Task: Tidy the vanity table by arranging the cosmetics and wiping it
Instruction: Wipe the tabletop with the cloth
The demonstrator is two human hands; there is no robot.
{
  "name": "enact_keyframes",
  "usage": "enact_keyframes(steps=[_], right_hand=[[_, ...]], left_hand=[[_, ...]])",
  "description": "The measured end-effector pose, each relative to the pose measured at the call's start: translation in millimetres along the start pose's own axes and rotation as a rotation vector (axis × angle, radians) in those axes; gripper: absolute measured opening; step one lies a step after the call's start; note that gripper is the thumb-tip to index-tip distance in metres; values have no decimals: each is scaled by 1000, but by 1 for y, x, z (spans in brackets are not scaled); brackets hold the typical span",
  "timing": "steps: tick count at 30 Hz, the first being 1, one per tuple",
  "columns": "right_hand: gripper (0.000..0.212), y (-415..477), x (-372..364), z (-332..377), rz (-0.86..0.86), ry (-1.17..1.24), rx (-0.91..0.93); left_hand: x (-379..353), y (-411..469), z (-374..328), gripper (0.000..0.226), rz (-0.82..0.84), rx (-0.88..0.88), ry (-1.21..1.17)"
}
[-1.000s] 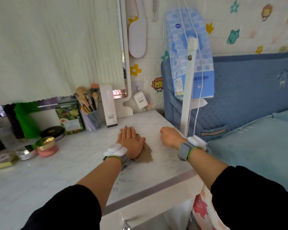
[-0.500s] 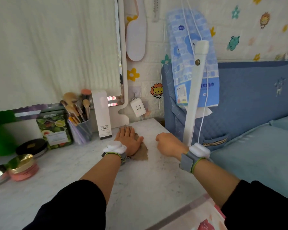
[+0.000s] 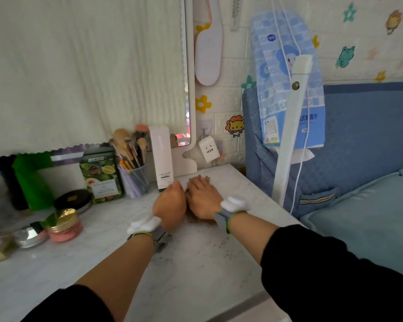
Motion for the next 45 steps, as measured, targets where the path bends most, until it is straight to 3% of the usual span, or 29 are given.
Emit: enact_keyframes(steps=[4,7,12,23,31,41,45], right_hand=[[56,15,-19,-16,132,-24,-81],[57,27,-20,-36,144,-25,-115],[59,41,-13,-74,122,-4,-231],[58,43,5,-136,21,-46,-441],[62,3,7,-131,18,-54,-532],[65,-87,5,-97,-14,-94,-610],[66,-121,5,-78,-9,-98,-673]], left_hand=[[-9,4,-7,26,28,-29,366],[-17,9,-14,28,74,-142,396],[-26,16,-20,27,38,-166,553],[-31,19,-21,24,59,-223,603],[-29,11,-22,27,98,-232,627],[-17,-29,-11,33,100,-121,636],[-3,-58,-15,34,72,-165,658]])
Point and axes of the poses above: each hand's wrist, its own y-axis towards the middle knuckle, its own x-axis out of the back of the hand, z = x × y, the point moved 8 cm from there along y, towards the middle knuckle, and after that the axes turned 15 degrees about x, right-handed, at the moved point
